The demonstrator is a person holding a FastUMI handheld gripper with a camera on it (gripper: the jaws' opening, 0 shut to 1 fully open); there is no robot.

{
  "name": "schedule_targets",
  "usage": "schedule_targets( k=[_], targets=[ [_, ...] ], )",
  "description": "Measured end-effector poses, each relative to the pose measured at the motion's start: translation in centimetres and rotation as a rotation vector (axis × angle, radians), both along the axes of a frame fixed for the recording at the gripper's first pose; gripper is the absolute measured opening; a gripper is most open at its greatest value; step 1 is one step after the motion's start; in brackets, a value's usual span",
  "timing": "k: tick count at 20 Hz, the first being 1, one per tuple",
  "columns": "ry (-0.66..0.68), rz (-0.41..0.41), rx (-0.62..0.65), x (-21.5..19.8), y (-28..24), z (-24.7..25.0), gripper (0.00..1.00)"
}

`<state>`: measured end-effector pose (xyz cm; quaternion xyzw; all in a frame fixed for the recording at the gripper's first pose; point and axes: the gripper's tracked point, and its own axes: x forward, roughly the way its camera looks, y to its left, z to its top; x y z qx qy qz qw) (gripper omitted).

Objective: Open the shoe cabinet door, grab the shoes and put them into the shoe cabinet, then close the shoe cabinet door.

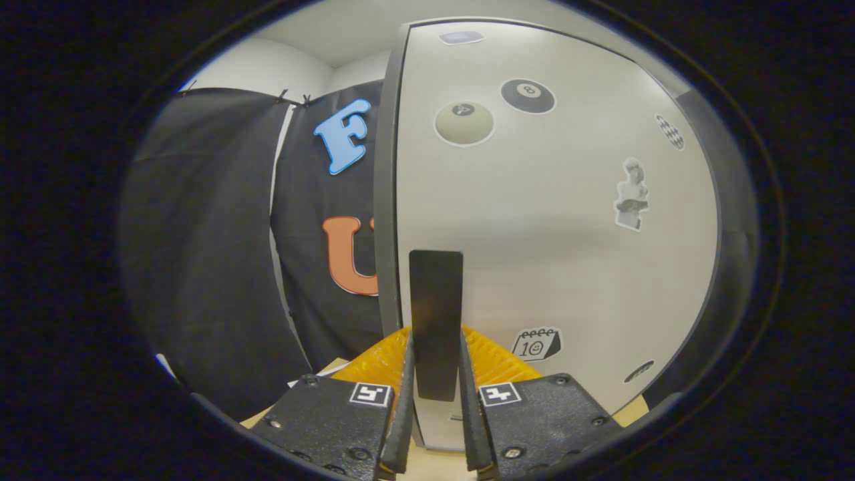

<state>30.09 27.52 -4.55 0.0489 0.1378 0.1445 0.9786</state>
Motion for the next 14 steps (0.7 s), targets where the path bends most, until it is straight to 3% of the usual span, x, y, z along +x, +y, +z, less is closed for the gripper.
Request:
schedule_targets(
  k=[2, 7, 14],
  targets=[
    [0.033, -0.030, 0.052, 0.3, 0.1, 0.1, 0.35],
    [0.036, -0.095, 0.017, 0.6, 0.1, 0.0, 0.35],
    [0.022, -0.032, 0.025, -1.4, -0.2, 0.3, 0.30]
  ],
)
